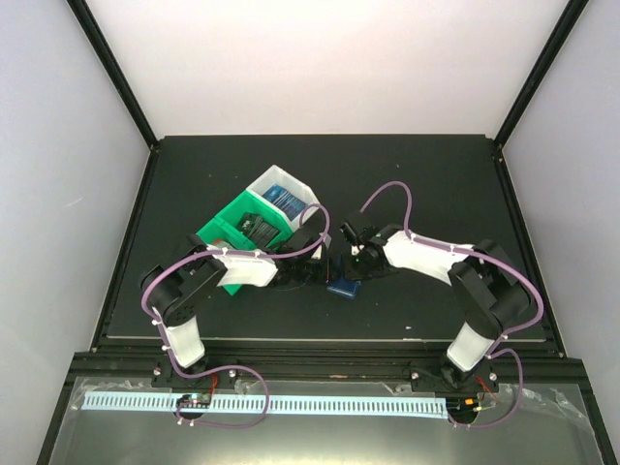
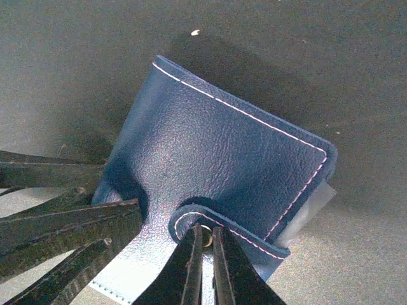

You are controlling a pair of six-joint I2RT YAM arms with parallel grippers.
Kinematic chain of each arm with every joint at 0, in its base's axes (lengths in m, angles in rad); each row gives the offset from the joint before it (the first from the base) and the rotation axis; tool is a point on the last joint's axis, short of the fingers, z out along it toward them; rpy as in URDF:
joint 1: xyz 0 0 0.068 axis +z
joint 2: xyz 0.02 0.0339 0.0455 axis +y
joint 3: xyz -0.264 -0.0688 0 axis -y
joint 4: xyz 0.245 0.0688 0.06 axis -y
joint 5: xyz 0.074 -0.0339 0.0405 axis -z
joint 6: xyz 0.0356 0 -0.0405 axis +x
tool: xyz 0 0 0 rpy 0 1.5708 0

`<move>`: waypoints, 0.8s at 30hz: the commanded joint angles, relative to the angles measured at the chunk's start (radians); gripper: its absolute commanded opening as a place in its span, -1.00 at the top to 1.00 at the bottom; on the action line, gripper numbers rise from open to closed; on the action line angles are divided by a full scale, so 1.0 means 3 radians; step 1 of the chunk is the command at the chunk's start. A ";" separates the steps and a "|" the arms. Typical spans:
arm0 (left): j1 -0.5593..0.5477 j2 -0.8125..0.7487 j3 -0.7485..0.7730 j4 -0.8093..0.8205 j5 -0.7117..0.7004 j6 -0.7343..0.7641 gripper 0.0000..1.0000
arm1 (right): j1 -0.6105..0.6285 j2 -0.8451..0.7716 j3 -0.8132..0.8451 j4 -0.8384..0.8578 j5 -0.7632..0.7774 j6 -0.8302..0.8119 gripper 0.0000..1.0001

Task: Put the credit cards into the card holder
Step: Close the card holder at the center of the board.

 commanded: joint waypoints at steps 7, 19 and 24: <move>-0.0041 0.0260 -0.0167 -0.0585 0.0074 -0.0042 0.48 | 0.0044 0.0479 0.0058 -0.0133 0.0102 0.0010 0.91; -0.0040 0.0301 -0.0193 -0.0520 0.0110 -0.0060 0.51 | 0.0071 0.0982 0.0120 -0.0164 0.0070 0.0025 0.95; -0.0040 0.0312 -0.0234 -0.0478 0.0108 -0.0072 0.51 | 0.0069 0.1249 0.0123 -0.0149 0.0052 0.0041 0.97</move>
